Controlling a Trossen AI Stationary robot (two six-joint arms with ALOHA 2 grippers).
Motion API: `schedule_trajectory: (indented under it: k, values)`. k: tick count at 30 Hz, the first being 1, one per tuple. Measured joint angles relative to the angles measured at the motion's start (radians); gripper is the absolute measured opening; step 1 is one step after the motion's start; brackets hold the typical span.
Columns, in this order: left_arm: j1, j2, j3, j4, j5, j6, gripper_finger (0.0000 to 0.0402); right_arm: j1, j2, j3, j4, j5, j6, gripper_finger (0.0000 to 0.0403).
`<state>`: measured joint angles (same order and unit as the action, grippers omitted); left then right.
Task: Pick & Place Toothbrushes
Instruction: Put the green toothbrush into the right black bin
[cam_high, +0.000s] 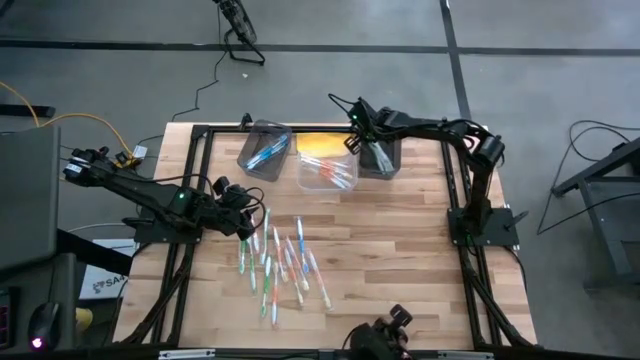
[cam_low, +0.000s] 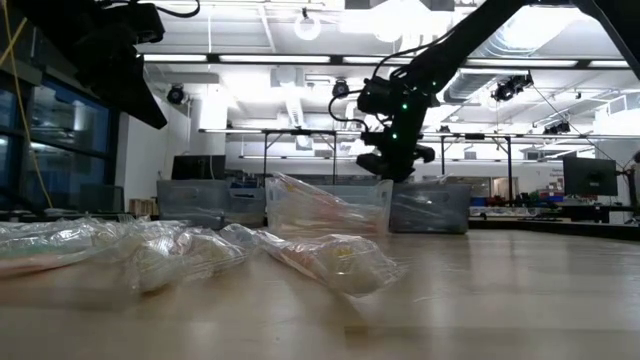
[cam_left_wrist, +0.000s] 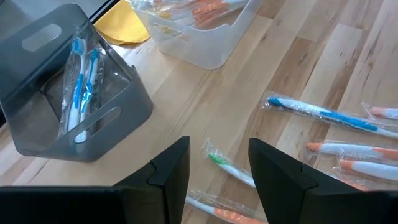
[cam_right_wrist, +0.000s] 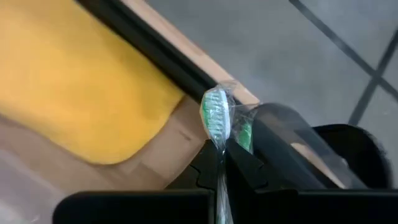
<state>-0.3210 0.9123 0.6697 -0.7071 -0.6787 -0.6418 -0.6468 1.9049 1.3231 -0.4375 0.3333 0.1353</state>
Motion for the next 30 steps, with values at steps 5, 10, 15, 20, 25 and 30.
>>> schedule_trajectory:
  k: [5,10,15,20,25,30]
  values:
    - [0.0,0.0,0.0,0.0,0.0,-0.003,0.0159,0.001,0.0,0.0,-0.004,0.009,0.02,0.0004]
    - [0.0,0.0,0.0,0.0,0.008,-0.01,0.0159,0.019,-0.02,0.0,-0.007,0.008,0.023,0.0004]
    - [0.0,0.0,0.0,-0.001,0.01,-0.011,0.0159,0.021,-0.047,0.0,-0.048,0.009,0.067,0.0004]
    - [0.0,0.0,0.0,0.0,0.01,-0.011,0.0159,0.015,-0.05,0.0,-0.099,0.044,0.089,0.0004]
    - [0.0,0.0,0.0,0.0,0.01,-0.011,0.0159,0.01,-0.05,0.0,-0.104,0.032,0.106,0.0004]
    - [0.0,0.0,0.0,0.0,0.009,-0.011,0.0159,-0.015,-0.05,-0.02,-0.11,0.027,0.15,0.0004]
